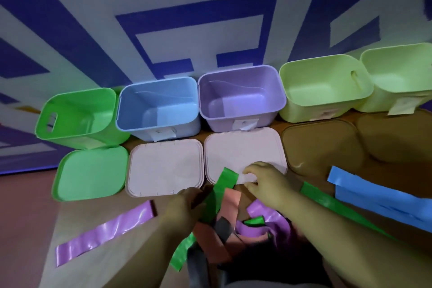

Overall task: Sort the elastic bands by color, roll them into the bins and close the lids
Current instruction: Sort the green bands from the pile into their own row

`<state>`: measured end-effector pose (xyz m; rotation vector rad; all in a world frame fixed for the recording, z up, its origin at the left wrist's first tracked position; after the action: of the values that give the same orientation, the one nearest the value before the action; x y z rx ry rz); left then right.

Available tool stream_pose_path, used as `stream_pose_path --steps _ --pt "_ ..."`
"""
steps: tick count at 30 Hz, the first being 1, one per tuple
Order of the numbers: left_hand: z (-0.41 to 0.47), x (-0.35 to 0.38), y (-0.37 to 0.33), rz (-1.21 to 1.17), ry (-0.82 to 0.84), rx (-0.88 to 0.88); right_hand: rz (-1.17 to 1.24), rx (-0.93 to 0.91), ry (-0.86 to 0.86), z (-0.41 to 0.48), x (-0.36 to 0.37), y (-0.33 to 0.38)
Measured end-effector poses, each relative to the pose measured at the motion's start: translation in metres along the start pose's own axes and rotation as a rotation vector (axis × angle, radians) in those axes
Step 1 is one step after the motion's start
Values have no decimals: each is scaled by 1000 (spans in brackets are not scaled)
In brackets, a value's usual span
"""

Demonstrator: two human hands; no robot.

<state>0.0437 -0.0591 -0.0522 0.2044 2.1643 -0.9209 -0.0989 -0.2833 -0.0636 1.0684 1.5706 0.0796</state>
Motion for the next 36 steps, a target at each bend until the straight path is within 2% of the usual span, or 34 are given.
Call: stream_pose_path --steps 9,16,20,23,27,30,36 --pt "7 22 38 -300 155 -141 -126 -31 122 54 30 35" --pt "8 29 52 -469 68 -184 -31 -1 187 60 34 42" --pt "3 19 50 -502 17 -122 48 -72 154 53 7 56" --pt "2 11 48 -538 25 -70 107 -87 148 46 -18 64" --pt "-6 -6 35 -588 -49 -19 116 -71 88 32 -52 81" --pt "-16 -19 21 -609 -61 79 162 -83 44 19 -74 89" --pt "-33 -28 -11 -610 65 263 348 -24 -88 -13 -113 82"
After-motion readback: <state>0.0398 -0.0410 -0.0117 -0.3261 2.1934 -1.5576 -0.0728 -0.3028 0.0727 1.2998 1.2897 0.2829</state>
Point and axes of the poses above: each hand's wrist, its own z-axis towards the middle knuckle, its own x-axis out of the palm, y = z × x, the point moved 1 cm from there along z, towards the middle knuckle, and after that the axes turned 3 degrees about x, right-handed, at the moved point
